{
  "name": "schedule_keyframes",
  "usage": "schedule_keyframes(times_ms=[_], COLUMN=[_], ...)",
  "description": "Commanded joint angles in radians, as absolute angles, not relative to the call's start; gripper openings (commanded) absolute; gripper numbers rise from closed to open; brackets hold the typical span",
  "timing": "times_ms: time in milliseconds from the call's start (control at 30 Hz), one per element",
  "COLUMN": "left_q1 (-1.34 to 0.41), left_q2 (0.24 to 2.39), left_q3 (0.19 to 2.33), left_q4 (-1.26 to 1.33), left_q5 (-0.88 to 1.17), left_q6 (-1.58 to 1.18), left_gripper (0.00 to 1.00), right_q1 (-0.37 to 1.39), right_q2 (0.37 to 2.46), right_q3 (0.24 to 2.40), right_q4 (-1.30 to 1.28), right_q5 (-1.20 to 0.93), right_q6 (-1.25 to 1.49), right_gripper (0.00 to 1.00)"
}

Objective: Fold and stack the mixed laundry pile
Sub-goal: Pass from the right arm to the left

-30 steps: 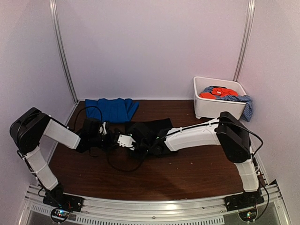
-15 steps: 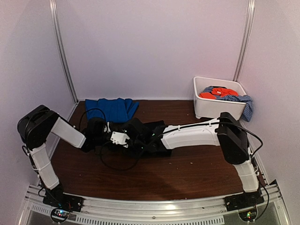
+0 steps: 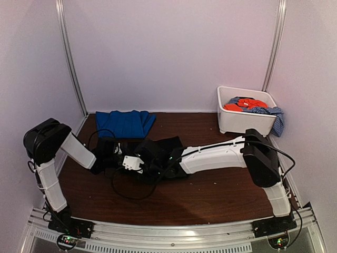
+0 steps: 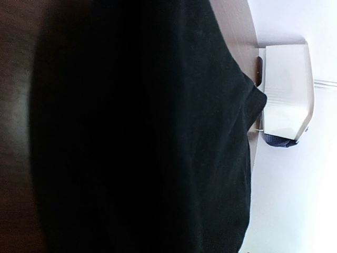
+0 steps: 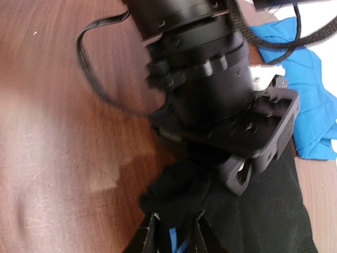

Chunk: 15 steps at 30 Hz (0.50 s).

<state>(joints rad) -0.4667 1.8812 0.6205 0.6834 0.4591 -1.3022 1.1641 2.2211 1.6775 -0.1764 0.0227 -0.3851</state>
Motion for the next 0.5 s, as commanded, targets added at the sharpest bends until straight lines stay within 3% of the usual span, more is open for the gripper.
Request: schedule_keyframes(times_ms=[0, 133, 300, 467], left_q1=[-0.433, -0.416, -0.325, -0.271], left_q2=[1.793, 1.678, 1.595, 1.495], left_q3=[0.670, 0.800, 0.976, 1.169], left_q4=[0.437, -0.070, -0.577, -0.976], left_q5=[0.439, 0.284, 0.093, -0.259], left_q6=[-1.149, -0.940, -0.696, -0.570], left_gripper=[0.00, 0.00, 0.00, 0.00], right_q1=[1.170, 1.134, 1.055, 0.992], right_q2=[2.071, 1.916, 1.718, 1.537], right_q3=[1.566, 1.405, 1.193, 1.013], right_q4=[-0.101, -0.052, 0.027, 0.098], right_q5=[0.020, 0.005, -0.024, -0.049], right_q6=[-0.322, -0.231, -0.132, -0.080], right_gripper=[0.41, 0.54, 0.56, 0.57])
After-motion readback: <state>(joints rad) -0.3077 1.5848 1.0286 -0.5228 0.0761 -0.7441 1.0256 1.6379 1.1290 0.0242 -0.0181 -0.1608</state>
